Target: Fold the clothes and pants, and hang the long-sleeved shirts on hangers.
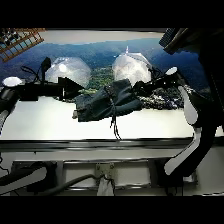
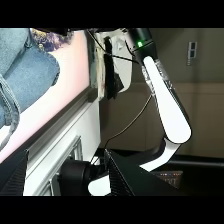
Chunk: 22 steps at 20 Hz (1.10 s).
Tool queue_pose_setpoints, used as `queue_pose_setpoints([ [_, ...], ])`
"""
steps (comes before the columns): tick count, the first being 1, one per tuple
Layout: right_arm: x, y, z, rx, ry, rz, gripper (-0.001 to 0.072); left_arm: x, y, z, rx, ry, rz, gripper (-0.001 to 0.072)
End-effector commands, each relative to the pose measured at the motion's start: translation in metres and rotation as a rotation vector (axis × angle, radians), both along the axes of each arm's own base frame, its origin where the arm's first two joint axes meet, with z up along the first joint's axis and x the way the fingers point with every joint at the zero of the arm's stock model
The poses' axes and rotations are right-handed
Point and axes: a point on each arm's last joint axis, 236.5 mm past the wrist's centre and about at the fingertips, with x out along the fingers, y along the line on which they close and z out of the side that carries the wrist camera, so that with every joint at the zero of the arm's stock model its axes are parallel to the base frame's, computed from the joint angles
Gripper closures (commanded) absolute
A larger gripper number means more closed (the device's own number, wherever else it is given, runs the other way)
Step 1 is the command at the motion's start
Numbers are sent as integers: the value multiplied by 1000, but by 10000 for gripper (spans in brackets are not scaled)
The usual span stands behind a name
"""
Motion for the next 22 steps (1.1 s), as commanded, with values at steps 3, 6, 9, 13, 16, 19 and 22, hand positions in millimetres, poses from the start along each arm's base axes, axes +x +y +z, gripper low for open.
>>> queue_pose_setpoints([
  [3,-15,17,-13,-8,39,34,10,0,0,0,1,-1,-1,188],
  [6,-18,33,-9,38,49,29,23,0,0,0,1,-1,-1,189],
  [9,-19,53,-3,71,44,40,232,1,0,0,2,-2,3,189],
  [13,-17,66,-5,57,28,41,678,2,0,0,4,-4,9,189],
  [16,-4,48,0,22,10,-27,680,2,0,-1,4,-3,6,189],
  [19,28,-5,16,-78,-55,-203,680,-3,-6,-3,16,-4,-15,189],
  [22,66,-80,52,-154,-147,-469,681,-13,-19,-8,39,-6,-61,189],
])
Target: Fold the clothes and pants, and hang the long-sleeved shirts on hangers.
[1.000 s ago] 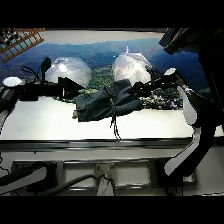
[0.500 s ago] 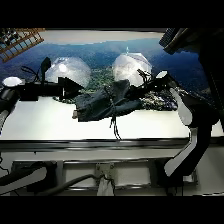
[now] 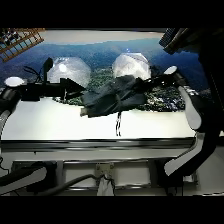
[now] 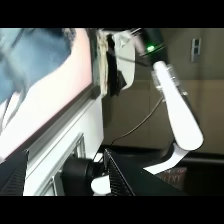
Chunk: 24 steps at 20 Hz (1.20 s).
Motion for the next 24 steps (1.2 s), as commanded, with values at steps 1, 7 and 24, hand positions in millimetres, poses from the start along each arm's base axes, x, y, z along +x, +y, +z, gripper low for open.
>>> queue_pose_setpoints([
  [1,42,-88,41,-89,-113,-319,681,-10,-14,-6,30,-6,-47,189],
  [7,56,-212,121,-158,-286,-702,681,-15,-41,-10,49,-32,-67,189],
  [24,-173,-415,146,-569,-148,-1621,683,-29,-60,-10,54,-79,-134,244],
])
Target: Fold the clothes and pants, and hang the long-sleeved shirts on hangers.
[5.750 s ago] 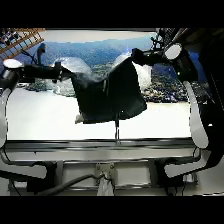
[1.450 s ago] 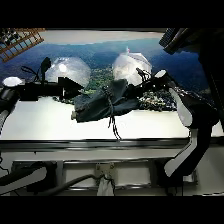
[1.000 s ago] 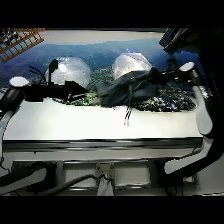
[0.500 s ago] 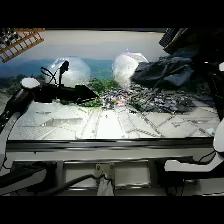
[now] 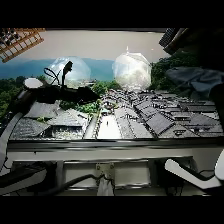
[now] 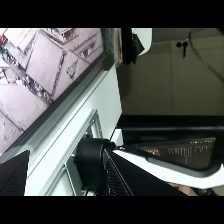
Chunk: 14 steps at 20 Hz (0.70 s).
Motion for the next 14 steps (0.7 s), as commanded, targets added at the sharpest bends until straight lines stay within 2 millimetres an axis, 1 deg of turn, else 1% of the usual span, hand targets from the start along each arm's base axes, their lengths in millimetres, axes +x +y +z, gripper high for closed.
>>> queue_pose_setpoints([
  [1,-80,-18,-27,-3,88,-168,683,0,0,0,0,-3,-2,244],
  [2,-99,-20,-36,-6,131,-171,683,0,0,0,0,-2,-2,245],
  [4,-127,-20,-53,-8,216,-135,684,-2,-1,1,-1,-1,-7,244],
  [7,-171,-15,-80,46,329,-132,684,-5,-3,1,-3,1,-19,245],
  [10,-203,-17,-93,54,430,-105,684,-6,-4,1,-2,-9,-29,245],
  [14,-229,-3,-113,94,584,4,683,-7,-5,1,-2,-23,-37,245],
])
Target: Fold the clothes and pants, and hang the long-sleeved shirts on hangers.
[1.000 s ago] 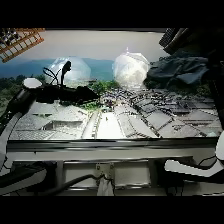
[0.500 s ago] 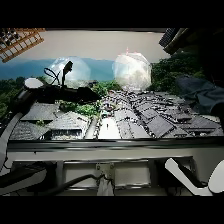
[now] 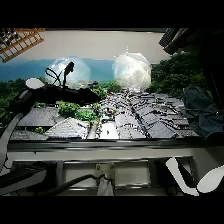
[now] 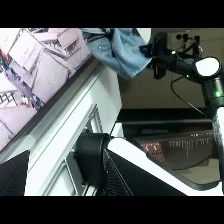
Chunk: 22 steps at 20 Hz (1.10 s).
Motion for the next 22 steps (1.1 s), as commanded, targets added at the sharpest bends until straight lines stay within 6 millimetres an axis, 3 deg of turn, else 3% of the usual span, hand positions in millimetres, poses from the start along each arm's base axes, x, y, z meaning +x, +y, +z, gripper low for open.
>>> queue_pose_setpoints([
  [1,-29,11,-18,54,148,84,683,-1,-1,0,0,-11,-7,244],
  [2,-33,11,-19,53,171,88,682,-1,-1,0,0,-11,-7,245],
  [3,-36,12,-21,60,186,95,611,-1,-1,0,0,-11,-7,245],
  [4,-39,17,-23,82,212,116,267,-1,-1,0,0,-11,-7,244],
  [5,-43,21,-24,105,234,131,-1,-1,-1,0,0,-11,-7,242],
  [7,-48,26,-13,128,249,110,14,-1,-1,0,-1,-11,-7,218],
  [9,-33,13,22,67,179,98,14,-1,-1,1,-2,-12,-7,201],
  [11,32,5,74,-13,-87,188,15,0,-2,4,-13,-65,-23,200],
  [12,81,15,107,-47,-259,311,16,3,-3,8,-24,-95,-22,201],
  [14,164,65,160,-29,-517,574,18,12,-2,17,-3,-152,-21,214],
  [16,217,144,174,100,-573,863,18,24,4,29,75,-239,-35,307],
  [18,240,227,165,227,-498,1145,18,42,18,45,200,-319,-16,307],
  [20,249,301,160,293,-453,1353,18,64,42,61,356,-402,37,307],
  [22,247,355,158,293,-422,1494,18,80,69,72,497,-468,101,307],
])
